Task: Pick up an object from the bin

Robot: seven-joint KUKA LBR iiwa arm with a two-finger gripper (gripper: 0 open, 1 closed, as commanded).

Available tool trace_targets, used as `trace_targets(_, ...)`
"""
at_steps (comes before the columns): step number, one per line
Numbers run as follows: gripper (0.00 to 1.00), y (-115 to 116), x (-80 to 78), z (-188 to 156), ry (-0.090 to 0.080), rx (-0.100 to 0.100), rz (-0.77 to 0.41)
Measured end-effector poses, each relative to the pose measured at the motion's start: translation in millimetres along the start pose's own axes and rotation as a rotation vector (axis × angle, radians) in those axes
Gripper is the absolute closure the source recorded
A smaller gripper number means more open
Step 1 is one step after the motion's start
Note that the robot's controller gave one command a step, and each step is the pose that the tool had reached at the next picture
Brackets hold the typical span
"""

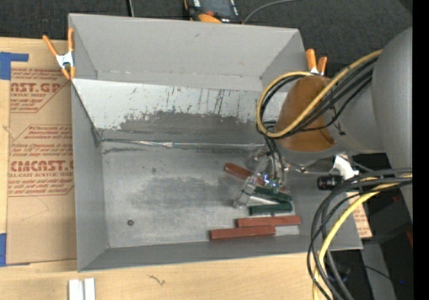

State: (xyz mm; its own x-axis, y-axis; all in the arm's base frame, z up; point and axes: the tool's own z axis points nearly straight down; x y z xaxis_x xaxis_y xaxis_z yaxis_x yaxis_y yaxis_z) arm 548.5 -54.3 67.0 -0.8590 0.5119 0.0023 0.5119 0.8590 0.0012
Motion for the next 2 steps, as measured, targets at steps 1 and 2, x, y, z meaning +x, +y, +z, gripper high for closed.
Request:
trace_targets(1,1.0,-2,-2.3,-3,-0.005,0.0,0.004)
trace_targets(2,1.0,15,14.9,-164,-0.01,-0.004,-0.032)
